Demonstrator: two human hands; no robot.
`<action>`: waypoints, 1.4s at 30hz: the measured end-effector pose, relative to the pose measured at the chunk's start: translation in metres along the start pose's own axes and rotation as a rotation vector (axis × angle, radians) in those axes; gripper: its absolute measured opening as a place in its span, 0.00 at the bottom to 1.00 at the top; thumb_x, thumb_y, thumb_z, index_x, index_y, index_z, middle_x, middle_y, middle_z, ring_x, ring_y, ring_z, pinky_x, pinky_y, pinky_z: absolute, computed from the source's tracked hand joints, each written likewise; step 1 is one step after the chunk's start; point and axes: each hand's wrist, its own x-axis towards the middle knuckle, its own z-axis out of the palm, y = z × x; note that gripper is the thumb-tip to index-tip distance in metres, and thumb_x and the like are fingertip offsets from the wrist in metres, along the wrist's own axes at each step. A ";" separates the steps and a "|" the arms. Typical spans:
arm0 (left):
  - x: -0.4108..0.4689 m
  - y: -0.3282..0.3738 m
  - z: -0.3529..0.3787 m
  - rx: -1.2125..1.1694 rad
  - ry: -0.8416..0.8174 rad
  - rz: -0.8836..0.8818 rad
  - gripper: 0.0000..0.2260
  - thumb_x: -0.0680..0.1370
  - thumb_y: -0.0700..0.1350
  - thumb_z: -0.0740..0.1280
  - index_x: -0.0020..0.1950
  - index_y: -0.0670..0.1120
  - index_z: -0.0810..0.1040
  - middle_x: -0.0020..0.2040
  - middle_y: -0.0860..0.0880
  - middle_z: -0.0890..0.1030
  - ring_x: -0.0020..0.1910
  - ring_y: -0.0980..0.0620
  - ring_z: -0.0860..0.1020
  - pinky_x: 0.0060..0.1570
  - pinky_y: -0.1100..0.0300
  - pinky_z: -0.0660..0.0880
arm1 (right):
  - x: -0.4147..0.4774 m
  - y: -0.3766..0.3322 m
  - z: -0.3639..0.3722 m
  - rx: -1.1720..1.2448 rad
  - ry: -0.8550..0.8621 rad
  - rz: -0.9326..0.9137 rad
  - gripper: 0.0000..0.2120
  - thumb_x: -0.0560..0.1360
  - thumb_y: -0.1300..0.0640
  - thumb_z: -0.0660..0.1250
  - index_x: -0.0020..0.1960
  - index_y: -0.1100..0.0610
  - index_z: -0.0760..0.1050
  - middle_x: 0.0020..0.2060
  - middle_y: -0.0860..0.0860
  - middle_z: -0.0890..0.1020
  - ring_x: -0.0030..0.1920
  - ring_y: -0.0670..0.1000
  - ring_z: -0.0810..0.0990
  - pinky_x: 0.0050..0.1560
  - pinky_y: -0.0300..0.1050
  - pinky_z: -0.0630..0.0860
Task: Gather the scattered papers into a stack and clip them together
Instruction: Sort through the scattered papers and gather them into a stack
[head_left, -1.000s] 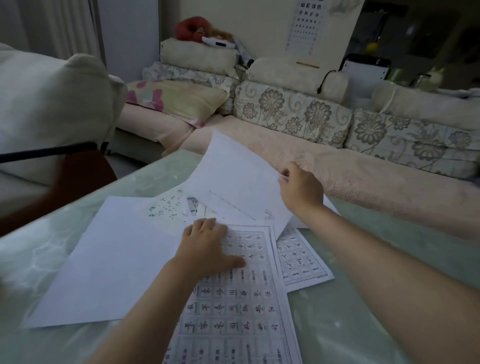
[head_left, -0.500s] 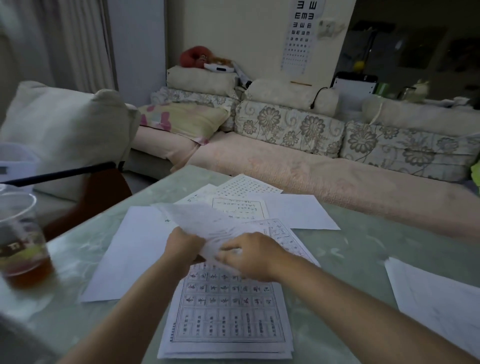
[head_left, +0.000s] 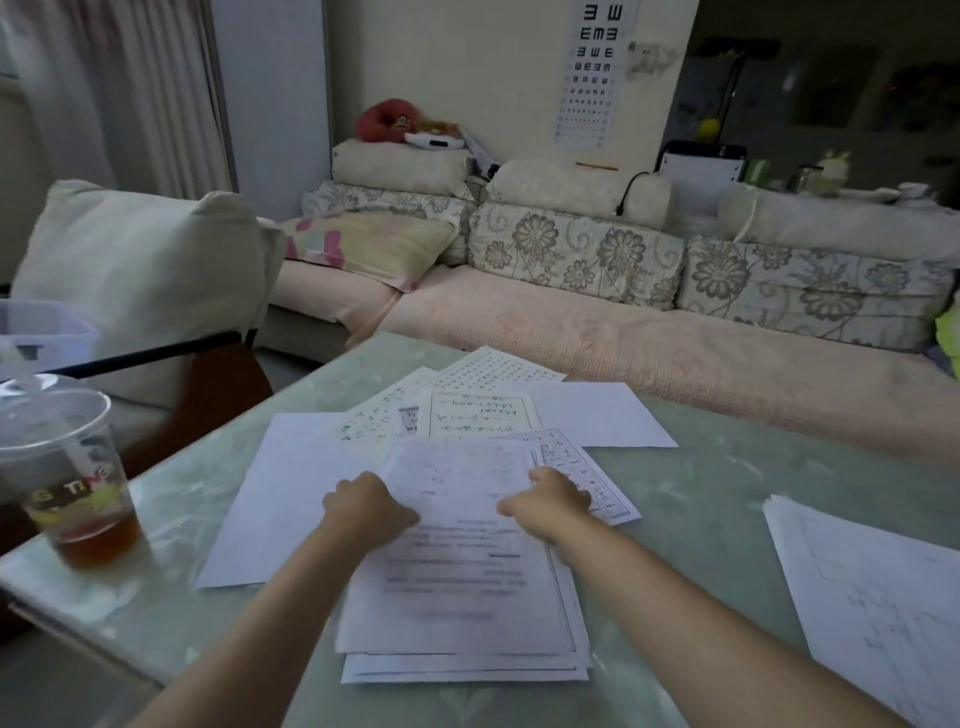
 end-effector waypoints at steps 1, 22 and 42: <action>0.000 0.003 -0.001 -0.146 -0.037 -0.018 0.17 0.74 0.53 0.71 0.49 0.42 0.71 0.50 0.45 0.75 0.49 0.44 0.76 0.44 0.57 0.72 | 0.002 -0.002 0.000 0.178 -0.021 0.037 0.34 0.73 0.53 0.70 0.76 0.52 0.62 0.72 0.56 0.67 0.74 0.59 0.59 0.62 0.51 0.67; 0.022 0.026 0.005 -0.458 -0.020 0.277 0.10 0.77 0.41 0.67 0.58 0.42 0.78 0.51 0.46 0.81 0.45 0.50 0.79 0.45 0.58 0.77 | 0.032 0.046 -0.038 0.551 0.130 0.126 0.09 0.72 0.68 0.66 0.52 0.63 0.76 0.45 0.55 0.81 0.40 0.54 0.78 0.37 0.42 0.74; 0.094 0.077 0.034 0.488 0.024 0.262 0.42 0.67 0.71 0.68 0.72 0.46 0.65 0.74 0.41 0.61 0.73 0.39 0.59 0.68 0.42 0.63 | 0.056 0.083 -0.065 0.254 0.273 0.084 0.17 0.77 0.62 0.61 0.63 0.58 0.60 0.42 0.49 0.73 0.37 0.50 0.74 0.30 0.42 0.69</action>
